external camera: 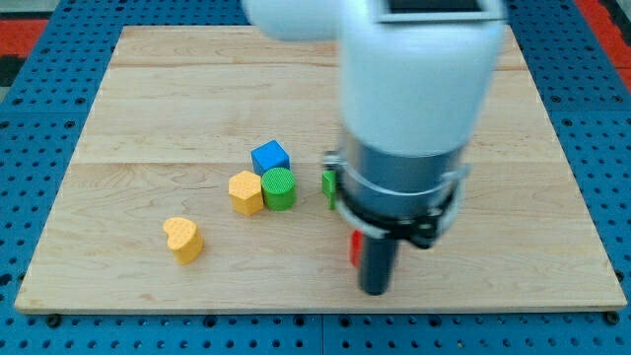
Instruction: Slide the green circle in between the green star and blue cube
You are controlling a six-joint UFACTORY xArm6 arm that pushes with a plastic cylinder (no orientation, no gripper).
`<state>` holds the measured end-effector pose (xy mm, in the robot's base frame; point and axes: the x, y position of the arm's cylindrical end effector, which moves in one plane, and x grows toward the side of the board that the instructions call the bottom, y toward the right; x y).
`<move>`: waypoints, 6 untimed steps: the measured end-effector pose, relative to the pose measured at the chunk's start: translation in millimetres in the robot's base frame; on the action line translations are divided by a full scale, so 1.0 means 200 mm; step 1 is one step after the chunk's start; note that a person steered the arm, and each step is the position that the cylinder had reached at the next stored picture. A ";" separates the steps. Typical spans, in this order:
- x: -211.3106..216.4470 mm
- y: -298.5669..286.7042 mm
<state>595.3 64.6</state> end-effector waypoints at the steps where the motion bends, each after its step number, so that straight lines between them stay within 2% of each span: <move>1: -0.10 0.07; 3: -0.23 0.18; 4: -0.29 0.34; 5: -0.60 0.41; 6: -0.93 0.30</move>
<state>409.8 124.5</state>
